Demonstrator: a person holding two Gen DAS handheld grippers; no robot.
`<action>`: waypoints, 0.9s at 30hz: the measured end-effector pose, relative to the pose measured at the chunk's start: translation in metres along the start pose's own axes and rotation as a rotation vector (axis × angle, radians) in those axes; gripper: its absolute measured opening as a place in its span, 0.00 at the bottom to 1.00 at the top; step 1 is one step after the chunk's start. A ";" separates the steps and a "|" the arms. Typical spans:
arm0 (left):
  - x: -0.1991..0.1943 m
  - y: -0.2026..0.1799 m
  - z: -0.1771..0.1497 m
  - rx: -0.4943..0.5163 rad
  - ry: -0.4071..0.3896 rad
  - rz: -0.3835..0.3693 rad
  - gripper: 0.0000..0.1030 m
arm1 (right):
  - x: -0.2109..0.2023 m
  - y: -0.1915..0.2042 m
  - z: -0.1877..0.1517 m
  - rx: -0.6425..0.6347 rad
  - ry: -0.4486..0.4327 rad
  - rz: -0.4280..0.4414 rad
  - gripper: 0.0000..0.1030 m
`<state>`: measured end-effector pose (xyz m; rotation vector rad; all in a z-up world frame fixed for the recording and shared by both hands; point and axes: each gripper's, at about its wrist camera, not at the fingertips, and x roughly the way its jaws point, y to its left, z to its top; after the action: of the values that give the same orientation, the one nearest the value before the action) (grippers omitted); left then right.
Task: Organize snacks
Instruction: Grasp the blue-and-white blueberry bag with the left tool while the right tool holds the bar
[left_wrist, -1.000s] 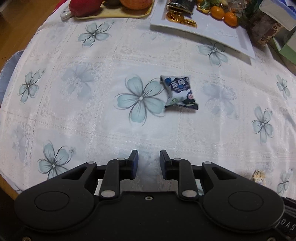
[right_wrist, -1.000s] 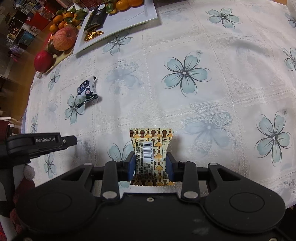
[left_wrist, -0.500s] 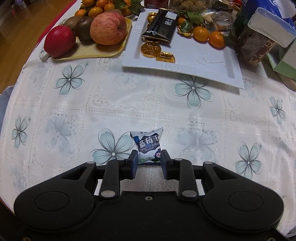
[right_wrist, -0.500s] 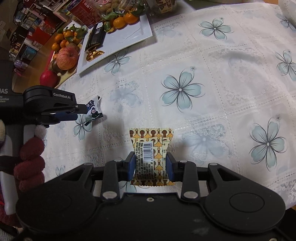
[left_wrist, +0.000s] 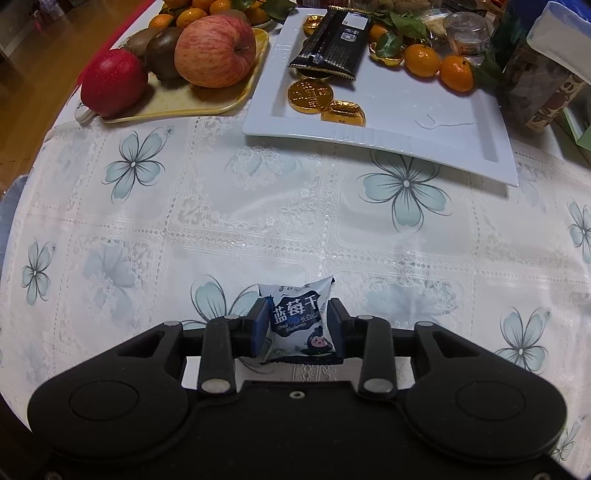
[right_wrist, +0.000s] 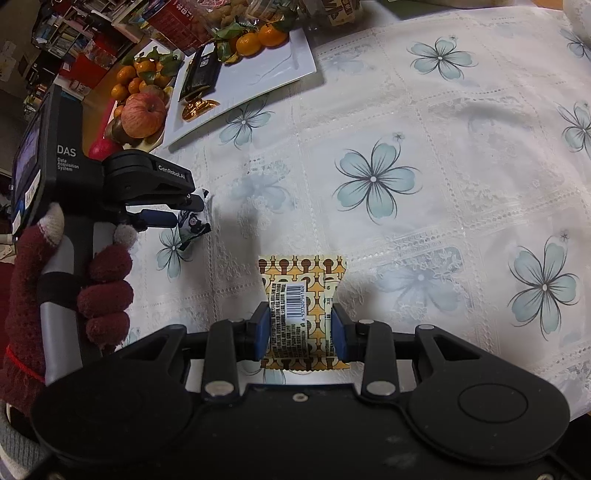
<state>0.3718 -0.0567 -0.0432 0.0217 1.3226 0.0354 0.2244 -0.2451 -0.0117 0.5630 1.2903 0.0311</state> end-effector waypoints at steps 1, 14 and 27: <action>0.002 0.001 0.000 -0.008 0.008 -0.005 0.44 | 0.000 0.000 0.001 0.002 -0.001 0.001 0.35; 0.019 0.001 0.002 -0.025 0.070 -0.016 0.43 | 0.003 0.002 0.002 -0.002 0.005 0.002 0.35; -0.020 0.007 -0.018 -0.041 0.098 -0.086 0.31 | 0.008 -0.002 0.003 0.017 0.013 -0.019 0.35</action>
<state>0.3495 -0.0507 -0.0278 -0.0725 1.4189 -0.0091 0.2291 -0.2458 -0.0188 0.5656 1.3098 0.0081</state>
